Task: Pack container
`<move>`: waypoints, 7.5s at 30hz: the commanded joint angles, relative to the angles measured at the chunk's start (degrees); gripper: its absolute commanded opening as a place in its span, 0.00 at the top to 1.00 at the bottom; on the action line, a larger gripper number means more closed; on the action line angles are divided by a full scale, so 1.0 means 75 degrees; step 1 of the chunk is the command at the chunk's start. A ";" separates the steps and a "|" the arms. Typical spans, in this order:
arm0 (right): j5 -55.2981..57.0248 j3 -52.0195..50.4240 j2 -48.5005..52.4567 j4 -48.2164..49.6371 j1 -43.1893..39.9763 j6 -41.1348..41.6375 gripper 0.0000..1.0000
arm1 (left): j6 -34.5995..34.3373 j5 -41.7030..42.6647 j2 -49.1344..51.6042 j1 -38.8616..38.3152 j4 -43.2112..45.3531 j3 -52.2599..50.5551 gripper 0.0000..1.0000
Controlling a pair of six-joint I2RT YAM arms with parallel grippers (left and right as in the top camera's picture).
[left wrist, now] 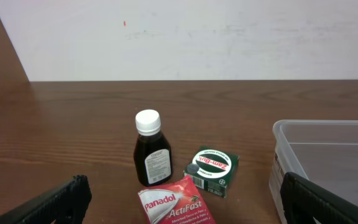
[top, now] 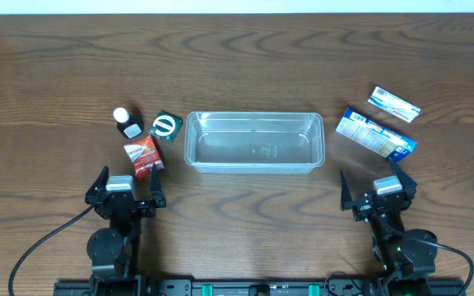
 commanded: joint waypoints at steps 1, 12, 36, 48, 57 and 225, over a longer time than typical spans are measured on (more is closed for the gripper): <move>0.0085 -0.0015 -0.0047 -0.0035 -0.0119 0.0137 0.01 | 0.0020 0.0047 -0.0044 0.0038 -0.0283 -0.0119 0.02; -0.0128 0.0012 -0.0047 0.0195 -0.0117 0.0452 0.01 | 0.0020 0.0047 -0.0044 0.0038 -0.0283 -0.0119 0.02; -0.0189 0.7886 0.8737 -0.3144 -0.0434 -0.1207 0.01 | 0.0020 0.0047 -0.0044 0.0038 -0.0280 -0.0119 0.02; 0.0131 0.7883 0.9340 -0.3162 -0.1384 -0.3958 0.01 | 0.0020 0.0047 -0.0044 0.0038 -0.0280 -0.0119 0.02; 0.0073 0.7871 1.0010 -0.3963 -0.1513 -0.4118 0.01 | 0.0020 0.0047 -0.0044 0.0038 -0.0280 -0.0119 0.02; -0.0697 0.9031 1.1363 -0.4468 0.3034 -0.6712 0.55 | 0.0020 0.0047 -0.0044 0.0038 -0.0283 -0.0119 0.02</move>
